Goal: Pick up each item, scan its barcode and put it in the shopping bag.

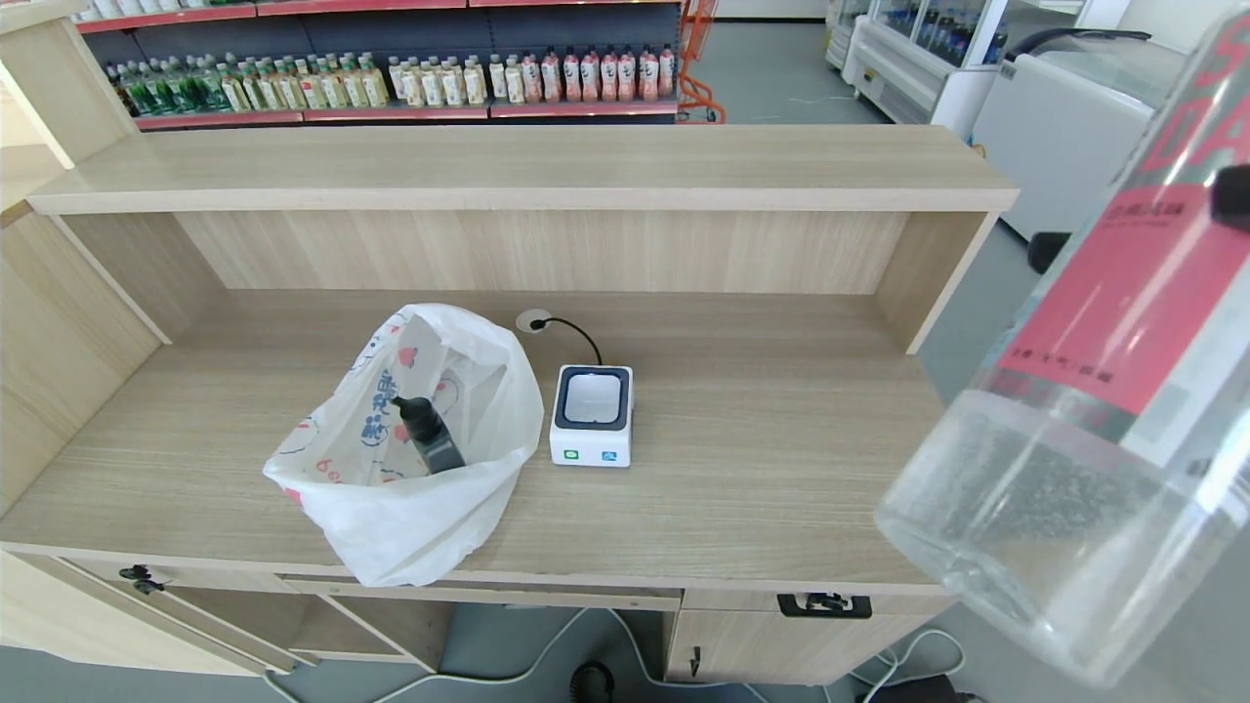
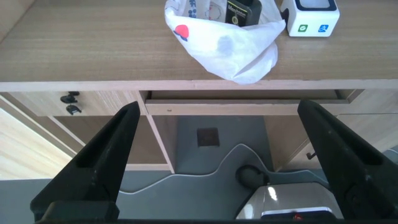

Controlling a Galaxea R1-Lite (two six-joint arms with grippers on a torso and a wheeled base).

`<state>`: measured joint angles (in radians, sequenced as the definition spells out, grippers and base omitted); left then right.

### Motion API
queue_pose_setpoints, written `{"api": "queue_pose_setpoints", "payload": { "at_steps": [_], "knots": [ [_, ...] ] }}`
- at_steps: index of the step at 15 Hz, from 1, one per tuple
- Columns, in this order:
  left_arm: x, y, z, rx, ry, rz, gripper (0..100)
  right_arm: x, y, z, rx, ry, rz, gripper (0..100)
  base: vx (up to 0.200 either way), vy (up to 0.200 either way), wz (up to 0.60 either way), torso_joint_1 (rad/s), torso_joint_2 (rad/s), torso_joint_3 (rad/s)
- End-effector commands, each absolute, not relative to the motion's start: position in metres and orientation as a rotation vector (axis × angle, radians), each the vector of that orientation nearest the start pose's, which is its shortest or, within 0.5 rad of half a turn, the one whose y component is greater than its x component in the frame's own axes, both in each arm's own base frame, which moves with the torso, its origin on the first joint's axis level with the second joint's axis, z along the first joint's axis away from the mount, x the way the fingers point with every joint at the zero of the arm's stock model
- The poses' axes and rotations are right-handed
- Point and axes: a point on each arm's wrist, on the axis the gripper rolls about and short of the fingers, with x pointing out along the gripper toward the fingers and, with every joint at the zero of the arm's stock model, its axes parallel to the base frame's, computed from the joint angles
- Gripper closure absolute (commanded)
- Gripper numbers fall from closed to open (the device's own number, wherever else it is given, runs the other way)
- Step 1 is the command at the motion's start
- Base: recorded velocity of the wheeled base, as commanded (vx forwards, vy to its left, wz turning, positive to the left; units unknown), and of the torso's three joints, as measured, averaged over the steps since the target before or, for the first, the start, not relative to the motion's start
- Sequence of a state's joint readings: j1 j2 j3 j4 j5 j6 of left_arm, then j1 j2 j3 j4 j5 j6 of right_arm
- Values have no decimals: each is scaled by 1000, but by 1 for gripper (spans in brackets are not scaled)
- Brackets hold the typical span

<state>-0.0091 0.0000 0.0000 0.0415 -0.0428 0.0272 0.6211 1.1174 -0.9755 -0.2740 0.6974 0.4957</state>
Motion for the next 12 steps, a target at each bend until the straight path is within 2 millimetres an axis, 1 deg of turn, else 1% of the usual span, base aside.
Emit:
{"api": "queue_pose_setpoints", "payload": {
  "at_steps": [1,3,12],
  "knots": [
    [-23,-1,71,27,42,-53,0,99,94,342,414,194,1357,100,0,0,0,0,0,0],
    [-23,-1,71,27,42,-53,0,90,94,343,407,226,1385,100,0,0,0,0,0,0],
    [-23,-1,71,25,42,-53,0,90,95,340,390,257,1370,100,0,0,0,0,0,0]
  ]
}}
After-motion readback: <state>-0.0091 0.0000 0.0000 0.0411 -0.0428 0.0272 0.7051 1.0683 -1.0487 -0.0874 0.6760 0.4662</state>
